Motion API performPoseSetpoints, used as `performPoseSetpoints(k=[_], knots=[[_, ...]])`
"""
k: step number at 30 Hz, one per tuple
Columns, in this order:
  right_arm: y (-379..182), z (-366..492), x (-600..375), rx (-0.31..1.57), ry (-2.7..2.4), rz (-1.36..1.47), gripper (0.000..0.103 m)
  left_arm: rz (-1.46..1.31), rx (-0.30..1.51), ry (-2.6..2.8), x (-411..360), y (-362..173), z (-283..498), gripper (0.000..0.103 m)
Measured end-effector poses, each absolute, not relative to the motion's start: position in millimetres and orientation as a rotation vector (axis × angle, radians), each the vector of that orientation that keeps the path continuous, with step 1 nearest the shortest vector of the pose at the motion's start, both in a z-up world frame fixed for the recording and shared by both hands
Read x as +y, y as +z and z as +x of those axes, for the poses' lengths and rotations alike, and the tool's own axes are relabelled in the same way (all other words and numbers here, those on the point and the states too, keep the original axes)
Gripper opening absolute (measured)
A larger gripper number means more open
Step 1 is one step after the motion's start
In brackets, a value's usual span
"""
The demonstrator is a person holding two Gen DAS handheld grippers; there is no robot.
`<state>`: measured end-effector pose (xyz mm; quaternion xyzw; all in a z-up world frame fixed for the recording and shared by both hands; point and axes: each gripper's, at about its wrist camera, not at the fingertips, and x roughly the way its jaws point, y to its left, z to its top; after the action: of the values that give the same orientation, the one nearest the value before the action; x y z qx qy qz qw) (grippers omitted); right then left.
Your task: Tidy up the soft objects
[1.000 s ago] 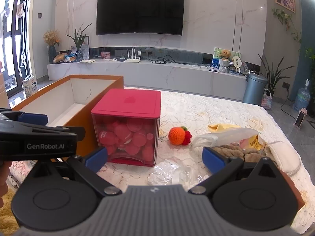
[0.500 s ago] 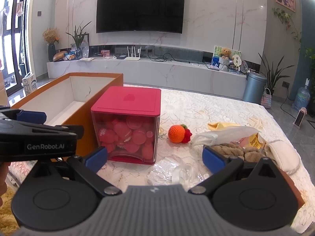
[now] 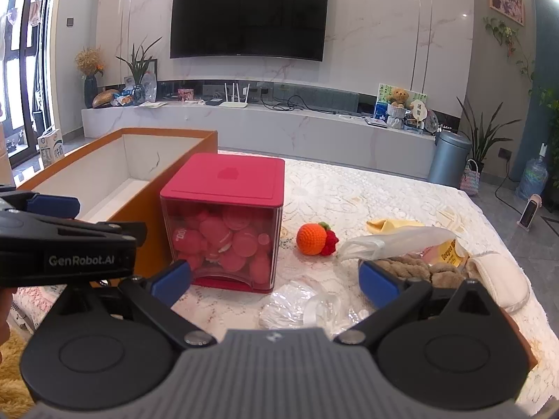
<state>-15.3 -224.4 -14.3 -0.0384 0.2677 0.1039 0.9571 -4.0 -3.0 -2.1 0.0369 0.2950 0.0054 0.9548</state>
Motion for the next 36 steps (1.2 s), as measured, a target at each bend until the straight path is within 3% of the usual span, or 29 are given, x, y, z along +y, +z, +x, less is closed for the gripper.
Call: performPoseSetpoints(k=[18,30,36], knots=[[-9.4,-16.8,-235.2,0.528,0.227,-0.007,0.100,0.000,0.626,-0.036,-2.7,9.4,-1.3,0.092],[37.0,-23.5,-327.2,0.494,0.115,0.114,0.100,0.095,0.582,-0.136,-39.7,37.2,11.1,0.093],[39.2,-12.9,-393.6,0.660,0.004,0.076,0.100,0.201,0.628,-0.300,-82.5,19.9,18.5,0.093]])
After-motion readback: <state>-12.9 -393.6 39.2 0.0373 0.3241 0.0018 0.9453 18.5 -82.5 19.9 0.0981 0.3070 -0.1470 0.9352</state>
